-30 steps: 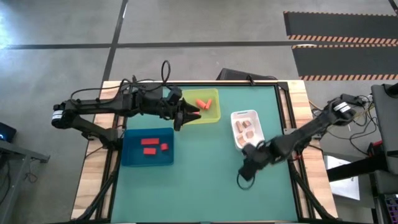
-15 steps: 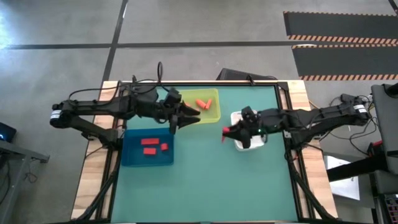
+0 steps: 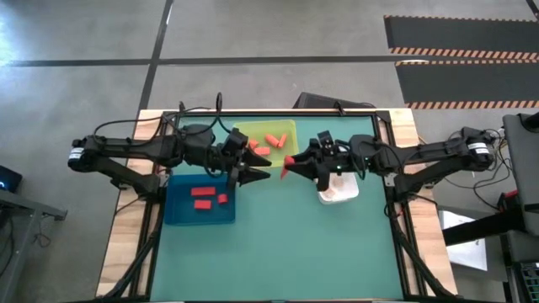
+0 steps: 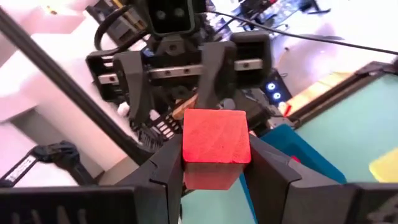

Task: Sort & place blocks by color
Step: Put the red block into the dark blue bin

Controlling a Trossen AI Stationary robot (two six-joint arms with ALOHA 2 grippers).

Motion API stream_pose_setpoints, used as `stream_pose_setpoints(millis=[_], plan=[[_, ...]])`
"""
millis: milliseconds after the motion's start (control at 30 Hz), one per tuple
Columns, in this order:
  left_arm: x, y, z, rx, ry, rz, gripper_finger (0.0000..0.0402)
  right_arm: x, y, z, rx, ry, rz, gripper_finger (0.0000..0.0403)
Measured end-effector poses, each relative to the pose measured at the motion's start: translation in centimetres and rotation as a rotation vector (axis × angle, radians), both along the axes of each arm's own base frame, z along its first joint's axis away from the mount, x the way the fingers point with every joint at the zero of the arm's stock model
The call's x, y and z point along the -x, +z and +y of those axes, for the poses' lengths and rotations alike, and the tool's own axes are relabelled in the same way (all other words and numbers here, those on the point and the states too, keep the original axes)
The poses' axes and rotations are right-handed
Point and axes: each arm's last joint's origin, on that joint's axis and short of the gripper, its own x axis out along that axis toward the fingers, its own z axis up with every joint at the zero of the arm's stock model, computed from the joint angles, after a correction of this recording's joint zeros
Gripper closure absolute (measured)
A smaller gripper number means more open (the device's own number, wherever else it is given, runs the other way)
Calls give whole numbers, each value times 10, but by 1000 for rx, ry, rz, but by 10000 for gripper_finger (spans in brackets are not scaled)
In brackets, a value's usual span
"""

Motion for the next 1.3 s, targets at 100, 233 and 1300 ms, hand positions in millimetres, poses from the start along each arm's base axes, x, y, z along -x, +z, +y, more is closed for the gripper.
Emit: stream_pose_setpoints(millis=[100, 233, 1300], plan=[[-2, -2, 0, 1, 12, 6, 176, -9, 9, -2, 20, 38, -16, 281], [-4, -4, 1, 2, 21, 15, 167, -20, 21, -4, 46, 80, -20, 281], [-13, -10, -1, 32, -7, 23, 285, -42, 34, -7, 117, 71, 52, 199]])
